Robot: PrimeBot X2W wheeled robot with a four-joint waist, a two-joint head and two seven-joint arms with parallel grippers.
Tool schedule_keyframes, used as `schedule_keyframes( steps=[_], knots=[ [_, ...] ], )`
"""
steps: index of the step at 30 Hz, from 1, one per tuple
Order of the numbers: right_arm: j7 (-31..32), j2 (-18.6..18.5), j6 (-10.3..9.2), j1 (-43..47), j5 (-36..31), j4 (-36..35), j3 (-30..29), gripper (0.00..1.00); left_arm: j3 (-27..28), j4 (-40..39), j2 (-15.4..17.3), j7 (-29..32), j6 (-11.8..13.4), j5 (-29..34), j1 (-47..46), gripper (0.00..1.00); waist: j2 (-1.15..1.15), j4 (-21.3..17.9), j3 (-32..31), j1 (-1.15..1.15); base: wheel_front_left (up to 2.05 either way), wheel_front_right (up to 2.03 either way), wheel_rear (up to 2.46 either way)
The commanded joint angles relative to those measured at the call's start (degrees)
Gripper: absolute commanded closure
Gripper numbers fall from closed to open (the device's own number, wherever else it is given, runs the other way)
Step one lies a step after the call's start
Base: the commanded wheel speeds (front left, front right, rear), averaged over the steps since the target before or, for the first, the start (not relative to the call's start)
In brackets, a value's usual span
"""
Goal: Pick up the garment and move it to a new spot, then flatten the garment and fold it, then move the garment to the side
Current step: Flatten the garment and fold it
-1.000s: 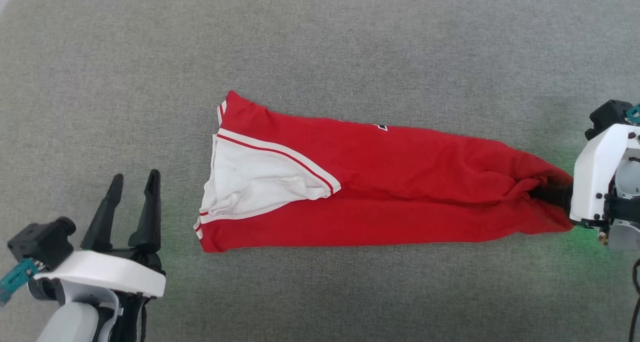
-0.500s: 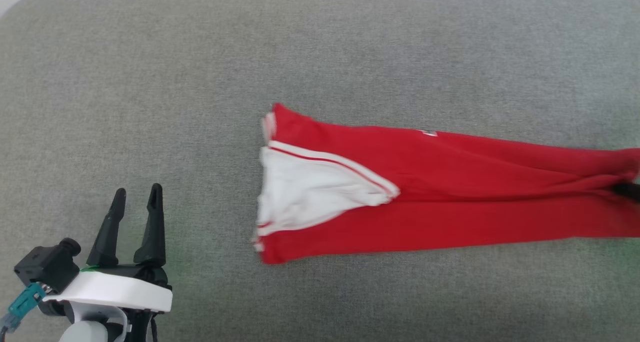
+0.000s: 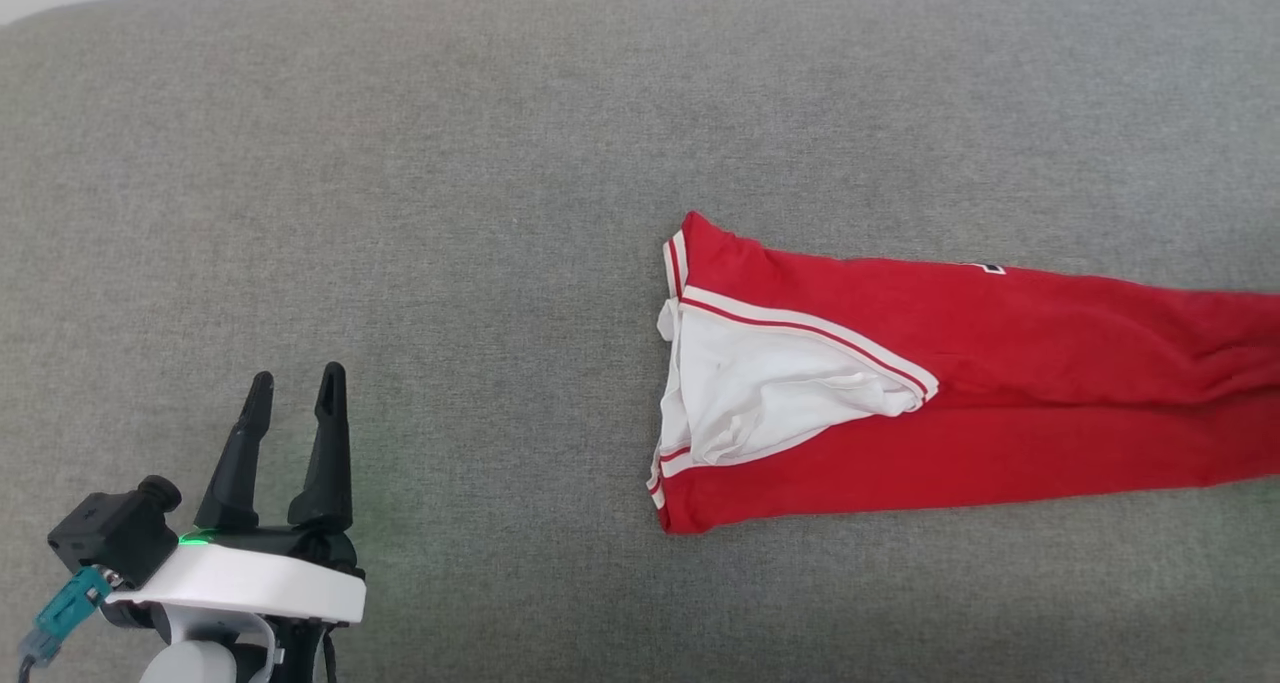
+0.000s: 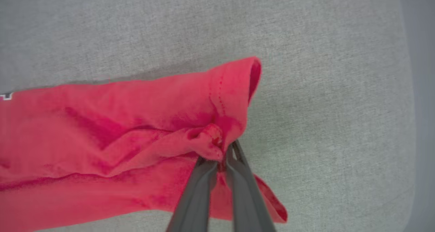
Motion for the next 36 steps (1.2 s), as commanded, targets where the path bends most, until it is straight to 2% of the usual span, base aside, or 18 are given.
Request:
schedule_keyframes(
  steps=[1,10,13,17,28,35,36],
  knots=[
    [0.9,1.2,-0.09,0.1,1.6,-2.3,0.8,1.0,-0.1,0.0,0.3,-0.2,-0.2,-0.3,0.3,0.0,0.0,-0.2,-0.3,0.0,0.0,0.0,0.0],
    [5.3,7.5,-0.09,5.0,8.0,-20.8,8.3,1.0,-1.3,0.9,0.6,-0.2,-0.2,-2.0,1.1,0.0,0.0,0.5,-1.6,0.0,0.0,0.0,0.0],
    [5.7,9.5,-0.09,5.6,7.6,-25.0,12.1,1.0,-2.1,1.2,0.6,-0.2,-0.2,-2.6,0.6,0.0,0.0,1.7,-2.1,0.0,0.0,0.0,0.0],
    [5.9,11.7,-0.09,5.2,7.1,-27.1,16.1,1.0,-2.9,1.6,0.6,-0.2,-0.2,-2.8,0.1,0.0,0.0,3.3,-2.5,0.0,0.0,0.0,0.0],
    [2.5,16.9,-0.08,0.2,5.6,-21.3,26.2,1.0,-5.5,2.8,-0.1,-0.2,-0.2,-3.8,-1.2,0.0,0.0,9.4,-3.0,0.0,0.0,0.0,0.0],
    [0.0,18.6,-0.08,-3.0,5.3,-15.9,31.5,1.0,-5.9,3.0,-0.4,-0.2,-0.2,-4.5,-1.7,0.0,0.0,11.4,-2.6,0.0,0.0,0.0,0.0],
    [-0.4,18.6,-0.09,-3.4,5.3,-15.3,32.1,0.97,-5.9,3.0,-0.5,-0.2,-0.2,-4.6,-1.8,0.0,0.0,11.5,-2.5,0.0,0.0,0.0,0.0]
  ],
)
